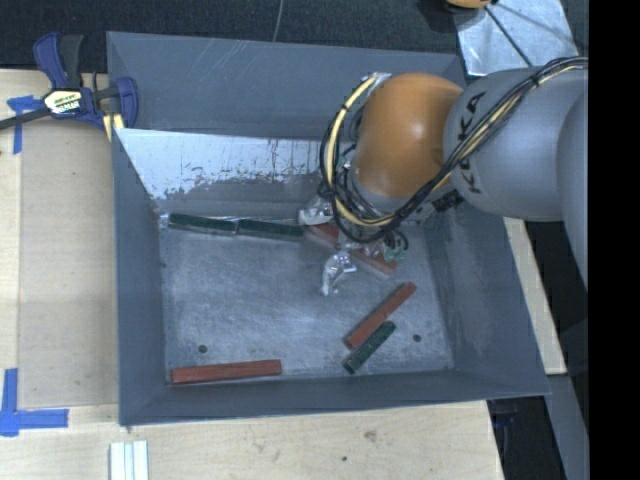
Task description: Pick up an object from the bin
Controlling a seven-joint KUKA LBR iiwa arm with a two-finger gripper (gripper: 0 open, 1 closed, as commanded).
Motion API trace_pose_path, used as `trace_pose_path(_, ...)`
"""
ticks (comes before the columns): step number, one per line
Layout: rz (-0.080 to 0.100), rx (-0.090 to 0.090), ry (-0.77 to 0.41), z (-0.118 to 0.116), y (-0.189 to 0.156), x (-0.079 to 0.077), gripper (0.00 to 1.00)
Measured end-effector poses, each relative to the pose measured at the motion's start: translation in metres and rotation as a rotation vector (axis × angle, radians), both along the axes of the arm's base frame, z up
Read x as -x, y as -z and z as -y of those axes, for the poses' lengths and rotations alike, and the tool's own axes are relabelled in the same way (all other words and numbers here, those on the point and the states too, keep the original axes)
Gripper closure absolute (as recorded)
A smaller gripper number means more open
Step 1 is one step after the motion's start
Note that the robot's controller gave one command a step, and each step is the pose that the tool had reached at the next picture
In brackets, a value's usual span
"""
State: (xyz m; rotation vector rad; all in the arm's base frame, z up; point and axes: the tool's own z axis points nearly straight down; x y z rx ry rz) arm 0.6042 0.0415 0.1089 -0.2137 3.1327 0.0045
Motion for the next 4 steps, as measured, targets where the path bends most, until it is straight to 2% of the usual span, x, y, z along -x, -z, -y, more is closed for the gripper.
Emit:
trace_pose_path(1,0.012,0.004,-0.073,0.019,-0.020,-0.001,0.00)
trace_pose_path(2,0.001,0.003,-0.226,0.076,-0.010,0.032,0.00)
trace_pose_path(3,0.002,0.007,-0.105,0.095,0.009,0.029,0.00)
trace_pose_path(4,0.001,0.002,0.036,0.089,0.012,0.050,0.00)
